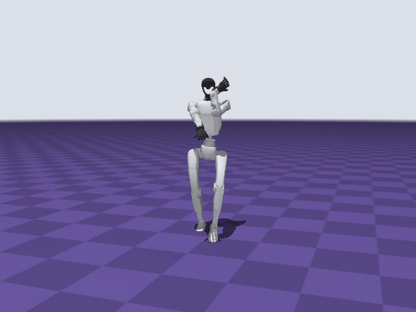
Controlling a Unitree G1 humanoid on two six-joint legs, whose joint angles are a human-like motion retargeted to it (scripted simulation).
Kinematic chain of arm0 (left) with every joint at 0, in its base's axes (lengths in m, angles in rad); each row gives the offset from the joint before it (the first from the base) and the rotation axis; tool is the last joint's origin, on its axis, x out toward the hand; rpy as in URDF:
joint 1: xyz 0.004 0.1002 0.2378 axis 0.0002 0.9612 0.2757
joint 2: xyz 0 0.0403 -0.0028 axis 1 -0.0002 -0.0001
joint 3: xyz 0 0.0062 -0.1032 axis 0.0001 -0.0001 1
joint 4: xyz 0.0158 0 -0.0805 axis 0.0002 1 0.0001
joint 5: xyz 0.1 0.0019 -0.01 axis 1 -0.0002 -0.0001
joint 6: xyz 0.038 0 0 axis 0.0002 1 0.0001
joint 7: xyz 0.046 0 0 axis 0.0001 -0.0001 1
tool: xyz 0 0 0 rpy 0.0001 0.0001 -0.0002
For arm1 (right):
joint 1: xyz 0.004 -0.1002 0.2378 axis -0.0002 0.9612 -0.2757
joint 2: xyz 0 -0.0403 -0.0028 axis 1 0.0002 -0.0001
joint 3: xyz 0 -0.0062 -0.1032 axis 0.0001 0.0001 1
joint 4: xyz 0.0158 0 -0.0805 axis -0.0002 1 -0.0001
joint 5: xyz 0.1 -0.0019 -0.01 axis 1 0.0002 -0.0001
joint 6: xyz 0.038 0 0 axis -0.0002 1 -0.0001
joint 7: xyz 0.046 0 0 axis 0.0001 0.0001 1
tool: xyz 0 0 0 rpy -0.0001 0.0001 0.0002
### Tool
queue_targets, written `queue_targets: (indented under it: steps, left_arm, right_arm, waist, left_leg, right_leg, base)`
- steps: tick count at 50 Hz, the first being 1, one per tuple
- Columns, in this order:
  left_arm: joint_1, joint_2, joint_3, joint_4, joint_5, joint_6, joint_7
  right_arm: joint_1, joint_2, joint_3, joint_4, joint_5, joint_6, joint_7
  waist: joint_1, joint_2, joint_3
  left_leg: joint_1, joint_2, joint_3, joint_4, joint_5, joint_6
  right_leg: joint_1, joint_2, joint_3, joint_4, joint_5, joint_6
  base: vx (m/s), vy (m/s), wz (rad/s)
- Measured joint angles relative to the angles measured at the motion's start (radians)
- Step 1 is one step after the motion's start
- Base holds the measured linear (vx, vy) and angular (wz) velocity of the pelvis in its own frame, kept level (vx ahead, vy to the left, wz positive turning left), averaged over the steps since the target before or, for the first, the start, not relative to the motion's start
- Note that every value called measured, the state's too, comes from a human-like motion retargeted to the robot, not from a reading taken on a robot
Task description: Dance
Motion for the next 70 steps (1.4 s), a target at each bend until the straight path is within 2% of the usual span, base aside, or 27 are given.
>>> queue_targets:
  steps: [18, 33, 50, 70]
  left_arm:
    - [0.091, -0.065, -0.114, 0.011, 0.090, -0.012, 0.059]
    - [0.124, -0.077, -0.159, 0.021, 0.112, -0.019, 0.063]
    - [0.150, -0.076, -0.191, 0.030, 0.117, -0.026, 0.073]
    - [0.198, -0.065, -0.234, 0.051, 0.089, -0.035, 0.096]
  right_arm:
    - [-0.154, 0.007, 0.002, -0.119, 0.016, -0.090, 0.005]
    - [-0.233, 0.081, 0.017, -0.310, 0.052, -0.148, 0.019]
    - [-0.291, 0.170, 0.085, -0.525, 0.119, -0.170, 0.092]
    - [-0.306, 0.198, 0.117, -0.606, 0.186, -0.182, 0.129]
  waist:
    - [0.002, -0.041, 0.024]
    - [-0.005, -0.054, 0.042]
    - [-0.018, -0.068, 0.045]
    - [-0.030, -0.083, 0.022]
  left_leg:
    - [0.068, -0.050, 0.003, -0.055, -0.018, 0.028]
    - [0.109, -0.064, -0.017, -0.075, -0.038, 0.010]
    - [0.113, -0.067, -0.014, -0.065, -0.060, 0.021]
    - [0.096, -0.045, -0.002, -0.058, -0.100, 0.034]
  right_leg:
    - [0.052, -0.032, -0.023, -0.031, 0.019, 0.014]
    - [0.095, -0.039, -0.028, -0.066, 0.042, 0.023]
    - [0.103, -0.044, -0.021, -0.068, 0.053, 0.029]
    - [0.097, -0.025, -0.007, -0.074, 0.048, 0.026]
  base:
    - [0.01, 0.00, 0.03]
    - [0.00, 0.00, 0.00]
    - [0.00, 0.00, 0.00]
    - [-0.01, 0.00, -0.03]
